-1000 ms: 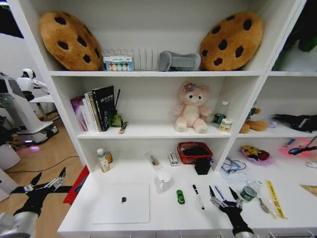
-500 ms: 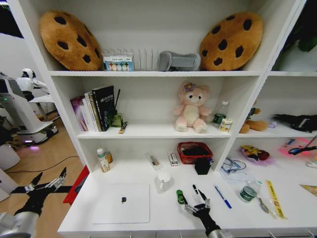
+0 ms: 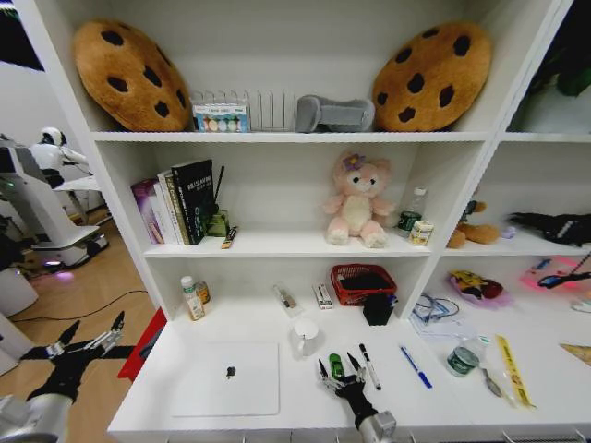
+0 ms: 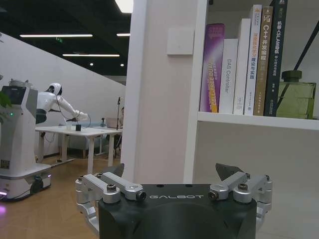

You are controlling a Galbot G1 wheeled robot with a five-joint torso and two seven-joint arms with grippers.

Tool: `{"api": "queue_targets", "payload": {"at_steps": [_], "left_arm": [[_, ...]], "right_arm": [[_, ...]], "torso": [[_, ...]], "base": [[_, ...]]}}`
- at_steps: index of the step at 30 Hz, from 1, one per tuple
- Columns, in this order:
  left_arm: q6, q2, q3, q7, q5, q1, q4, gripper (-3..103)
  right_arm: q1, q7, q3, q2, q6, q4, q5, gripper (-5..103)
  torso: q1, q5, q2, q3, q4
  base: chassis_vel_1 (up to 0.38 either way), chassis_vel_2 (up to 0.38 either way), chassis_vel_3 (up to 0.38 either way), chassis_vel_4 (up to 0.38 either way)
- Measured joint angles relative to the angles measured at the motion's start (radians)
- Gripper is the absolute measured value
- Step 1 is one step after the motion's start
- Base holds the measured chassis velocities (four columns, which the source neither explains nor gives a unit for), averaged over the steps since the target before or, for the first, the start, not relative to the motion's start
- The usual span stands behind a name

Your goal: Organize the objects on the table.

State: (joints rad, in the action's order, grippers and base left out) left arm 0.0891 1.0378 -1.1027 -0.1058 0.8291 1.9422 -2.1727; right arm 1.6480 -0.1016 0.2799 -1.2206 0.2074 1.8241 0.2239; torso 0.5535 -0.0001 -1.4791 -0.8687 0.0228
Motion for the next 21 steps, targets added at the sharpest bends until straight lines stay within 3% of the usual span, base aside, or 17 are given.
{"api": "queue_targets", "payload": {"at_steps": [1,3,6,12,15,21], "left_arm": [[0.0,0.0,0.0,0.0,0.0,0.0,0.0,100],[0.0,0.0,0.0,0.0,0.0,0.0,0.0,100],[0.0,0.0,0.0,0.0,0.0,0.0,0.0,100],[0.0,0.0,0.0,0.0,0.0,0.0,0.0,100],[0.0,0.0,0.0,0.0,0.0,0.0,0.0,100],[0.0,0.0,0.0,0.0,0.0,0.0,0.0,100]], "right_arm": [[-0.004,-0.008,-0.003,-0.005,-0.004,-0.005,-0.001,89],[-0.005,-0.011,-0.005,-0.007,-0.007,-0.007,0.001,89],[-0.001,-0.016,-0.005,-0.014,-0.009,-0.009,0.005,72],[0.01,-0.016,0.0,-0.025,-0.009,-0.012,-0.001,55],[0.019,-0.016,0.003,-0.033,-0.008,-0.012,-0.009,38],[0.031,-0.016,0.018,-0.028,-0.007,0.008,-0.01,36]], "torso": [[0.0,0.0001,0.0,0.0,-0.0001],[0.0,0.0,0.0,0.0,-0.0001],[0.0,0.0001,0.0,0.0,0.0],[0.0,0.0,0.0,0.0,0.0],[0.0,0.0001,0.0,0.0,0.0],[0.0,0.0002,0.0,0.0,0.0]], "base": [[0.0,0.0,0.0,0.0],[0.0,0.0,0.0,0.0],[0.0,0.0,0.0,0.0],[0.0,0.0,0.0,0.0],[0.0,0.0,0.0,0.0],[0.0,0.0,0.0,0.0]]}}
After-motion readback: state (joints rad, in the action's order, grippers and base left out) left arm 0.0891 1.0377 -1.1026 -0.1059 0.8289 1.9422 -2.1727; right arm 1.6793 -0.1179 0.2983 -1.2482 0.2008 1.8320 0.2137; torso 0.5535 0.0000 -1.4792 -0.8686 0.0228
